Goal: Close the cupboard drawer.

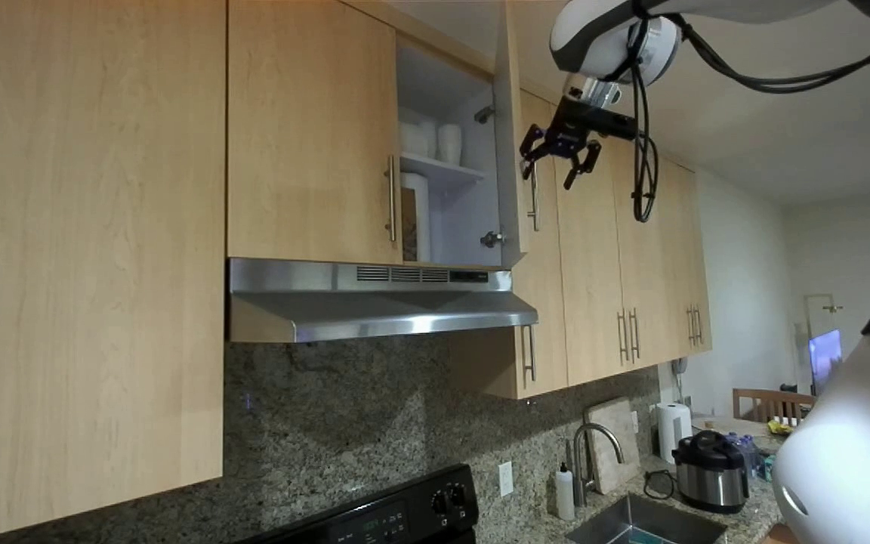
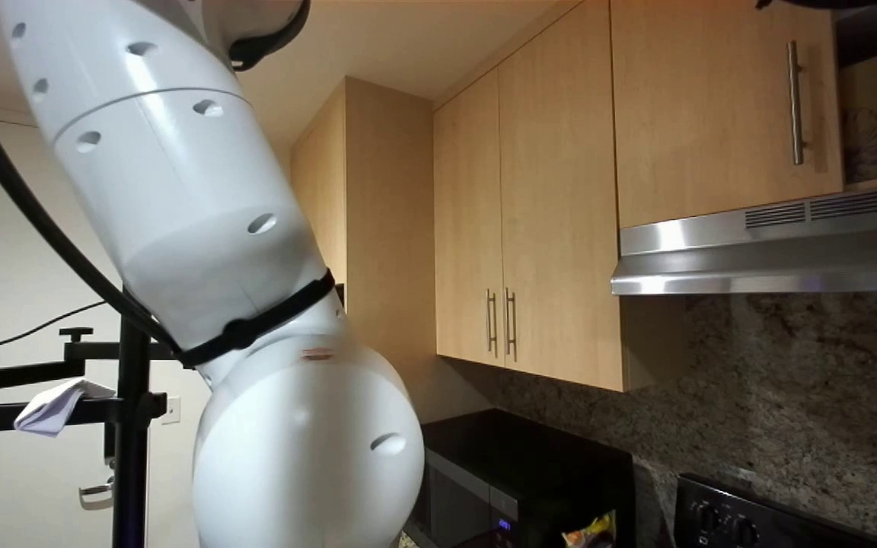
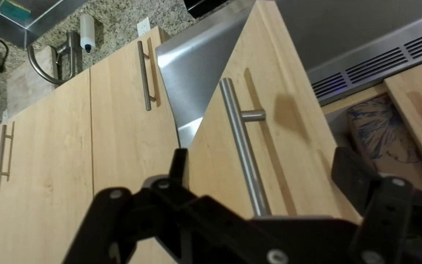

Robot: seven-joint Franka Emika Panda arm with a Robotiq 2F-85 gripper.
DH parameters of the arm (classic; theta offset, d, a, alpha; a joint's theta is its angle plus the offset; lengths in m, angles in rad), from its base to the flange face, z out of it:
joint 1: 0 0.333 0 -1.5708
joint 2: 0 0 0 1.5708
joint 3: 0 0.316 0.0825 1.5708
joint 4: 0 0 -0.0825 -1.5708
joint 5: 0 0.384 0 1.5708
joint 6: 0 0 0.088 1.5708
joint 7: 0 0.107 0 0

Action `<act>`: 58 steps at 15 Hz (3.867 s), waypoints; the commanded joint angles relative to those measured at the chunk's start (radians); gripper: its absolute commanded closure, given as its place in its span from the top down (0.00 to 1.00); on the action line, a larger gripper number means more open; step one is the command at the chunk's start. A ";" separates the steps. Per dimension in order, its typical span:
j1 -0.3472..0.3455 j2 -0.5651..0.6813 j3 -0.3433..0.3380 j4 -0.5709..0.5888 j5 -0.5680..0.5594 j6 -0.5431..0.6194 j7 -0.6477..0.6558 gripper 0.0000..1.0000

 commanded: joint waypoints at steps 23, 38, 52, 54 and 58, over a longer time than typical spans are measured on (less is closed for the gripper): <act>0.145 -0.103 -0.055 0.056 0.045 -0.251 -0.223 1.00; 0.188 -0.043 -0.110 0.092 0.102 -0.177 -0.291 1.00; 0.209 0.112 -0.112 0.253 0.189 -0.076 -0.358 1.00; 0.207 0.125 -0.113 0.267 0.193 -0.072 -0.360 1.00; 0.214 0.171 -0.128 0.322 0.221 -0.117 -0.379 1.00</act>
